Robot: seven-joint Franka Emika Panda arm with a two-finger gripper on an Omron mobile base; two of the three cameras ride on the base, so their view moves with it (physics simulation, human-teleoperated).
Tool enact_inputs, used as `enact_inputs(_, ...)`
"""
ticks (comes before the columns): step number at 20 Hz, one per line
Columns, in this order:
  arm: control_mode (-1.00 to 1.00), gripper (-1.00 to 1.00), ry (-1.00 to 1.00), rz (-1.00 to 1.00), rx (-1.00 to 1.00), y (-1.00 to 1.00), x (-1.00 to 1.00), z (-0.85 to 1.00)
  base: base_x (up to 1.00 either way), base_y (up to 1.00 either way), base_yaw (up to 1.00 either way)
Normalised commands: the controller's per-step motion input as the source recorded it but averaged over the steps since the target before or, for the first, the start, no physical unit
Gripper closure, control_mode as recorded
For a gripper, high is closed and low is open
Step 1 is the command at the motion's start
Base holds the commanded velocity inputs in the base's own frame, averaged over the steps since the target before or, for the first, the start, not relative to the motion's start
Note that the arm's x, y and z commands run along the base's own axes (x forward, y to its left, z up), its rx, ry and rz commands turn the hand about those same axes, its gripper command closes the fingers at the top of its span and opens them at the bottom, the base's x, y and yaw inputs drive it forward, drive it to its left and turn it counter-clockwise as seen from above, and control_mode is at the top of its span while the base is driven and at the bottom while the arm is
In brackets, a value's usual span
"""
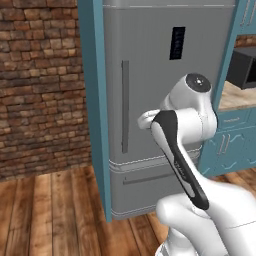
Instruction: Take the lemon wedge from the fridge and place it on the plate with fish on the dining counter.
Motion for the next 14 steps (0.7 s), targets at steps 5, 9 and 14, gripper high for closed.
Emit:
enact_inputs(5, -1.00, -1.00, -0.17, 0.10, 0.12, -0.03, 0.88, 0.00, 0.00, 0.00, 0.00)
enact_inputs(9, -1.00, -1.00, 0.10, -0.05, 0.00, 0.00, 0.79, 0.00, 0.00, 0.00, 0.00)
enact_inputs(14, -1.00, -1.00, 0.10, -0.06, 0.01, 0.00, 0.90, 0.00, 0.00, 0.00, 0.00)
